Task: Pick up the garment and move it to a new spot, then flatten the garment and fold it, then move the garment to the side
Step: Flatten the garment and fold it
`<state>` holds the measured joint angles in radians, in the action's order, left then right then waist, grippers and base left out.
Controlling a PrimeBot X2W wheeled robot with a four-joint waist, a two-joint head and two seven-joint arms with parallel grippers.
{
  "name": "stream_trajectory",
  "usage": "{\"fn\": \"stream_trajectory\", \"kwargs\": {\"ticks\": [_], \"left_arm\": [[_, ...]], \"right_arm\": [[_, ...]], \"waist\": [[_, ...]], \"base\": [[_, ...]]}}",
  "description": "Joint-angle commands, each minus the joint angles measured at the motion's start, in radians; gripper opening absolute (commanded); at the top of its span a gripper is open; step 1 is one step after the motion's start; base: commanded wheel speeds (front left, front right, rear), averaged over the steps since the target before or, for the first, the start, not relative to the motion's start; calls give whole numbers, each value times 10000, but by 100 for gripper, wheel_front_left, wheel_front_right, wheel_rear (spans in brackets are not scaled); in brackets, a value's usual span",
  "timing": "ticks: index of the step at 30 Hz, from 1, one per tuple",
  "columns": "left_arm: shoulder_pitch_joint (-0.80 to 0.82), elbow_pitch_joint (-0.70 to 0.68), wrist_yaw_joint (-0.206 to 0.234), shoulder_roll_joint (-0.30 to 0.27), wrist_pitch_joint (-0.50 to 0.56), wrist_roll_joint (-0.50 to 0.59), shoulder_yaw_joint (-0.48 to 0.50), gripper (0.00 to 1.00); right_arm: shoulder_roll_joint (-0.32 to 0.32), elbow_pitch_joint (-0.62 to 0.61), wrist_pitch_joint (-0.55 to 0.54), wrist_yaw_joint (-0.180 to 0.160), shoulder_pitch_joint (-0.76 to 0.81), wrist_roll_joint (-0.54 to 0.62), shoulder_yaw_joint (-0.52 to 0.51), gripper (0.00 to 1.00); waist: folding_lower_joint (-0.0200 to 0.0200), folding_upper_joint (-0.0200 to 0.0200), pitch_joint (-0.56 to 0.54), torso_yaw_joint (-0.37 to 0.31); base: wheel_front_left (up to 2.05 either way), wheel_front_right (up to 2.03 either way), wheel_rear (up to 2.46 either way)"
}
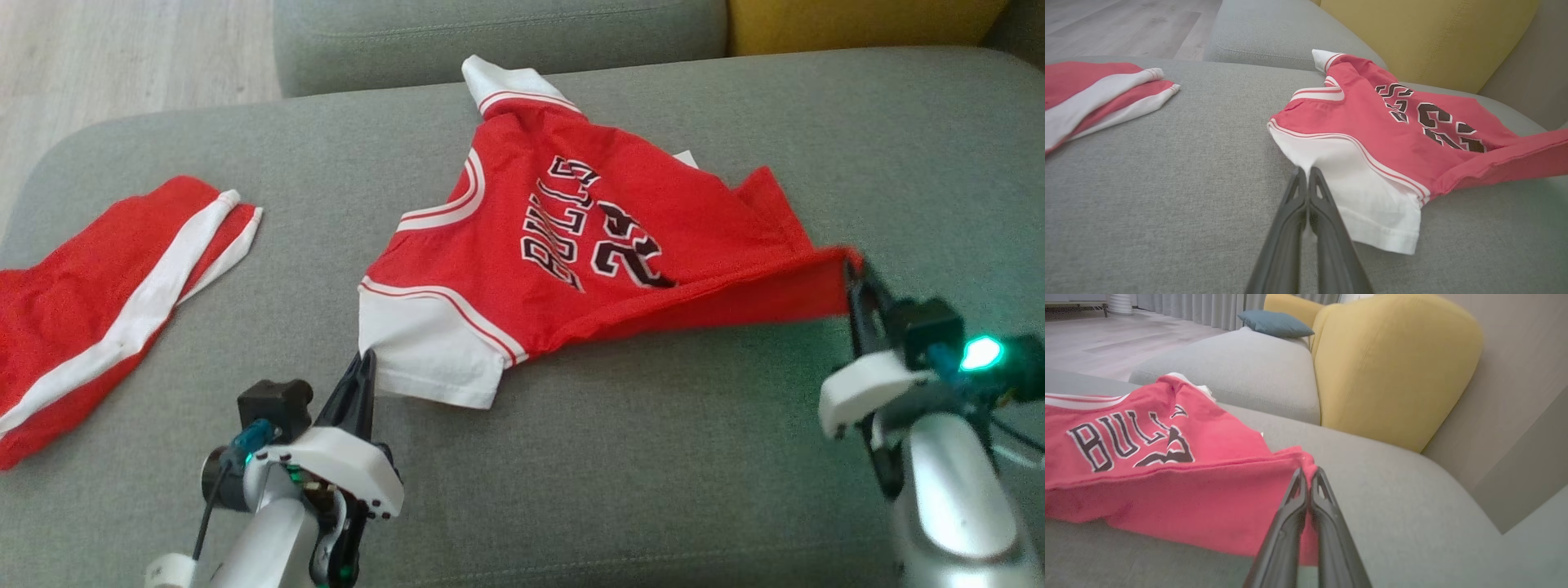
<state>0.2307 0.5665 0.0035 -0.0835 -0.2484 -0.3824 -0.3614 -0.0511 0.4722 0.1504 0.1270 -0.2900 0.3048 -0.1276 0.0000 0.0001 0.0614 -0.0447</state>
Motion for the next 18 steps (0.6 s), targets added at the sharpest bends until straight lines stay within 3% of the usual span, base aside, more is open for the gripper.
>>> {"fn": "stream_trajectory", "kwargs": {"ticks": [1,5,10,17,18], "left_arm": [[382,-358,10,-103,-133,40,318,0],[386,-478,-8,-41,-133,78,304,0],[280,-507,-87,8,-133,89,309,0],[199,-346,-177,42,-133,111,300,0],[194,-321,-185,38,-133,116,313,0]], "right_arm": [[-143,-238,174,37,-369,140,131,0],[-146,-95,613,37,-718,1035,-339,0],[-22,46,872,37,-14,1459,-501,0],[5,45,796,37,1626,-35,15,2],[5,-22,745,37,1808,-197,106,64]], "waist": [[0,-1,18,34],[0,-1,91,117],[0,-1,152,168],[0,-1,172,187],[0,-1,163,189]], "base": [[0,0,0],[0,0,0],[0,0,0],[0,0,0],[0,0,0]]}}
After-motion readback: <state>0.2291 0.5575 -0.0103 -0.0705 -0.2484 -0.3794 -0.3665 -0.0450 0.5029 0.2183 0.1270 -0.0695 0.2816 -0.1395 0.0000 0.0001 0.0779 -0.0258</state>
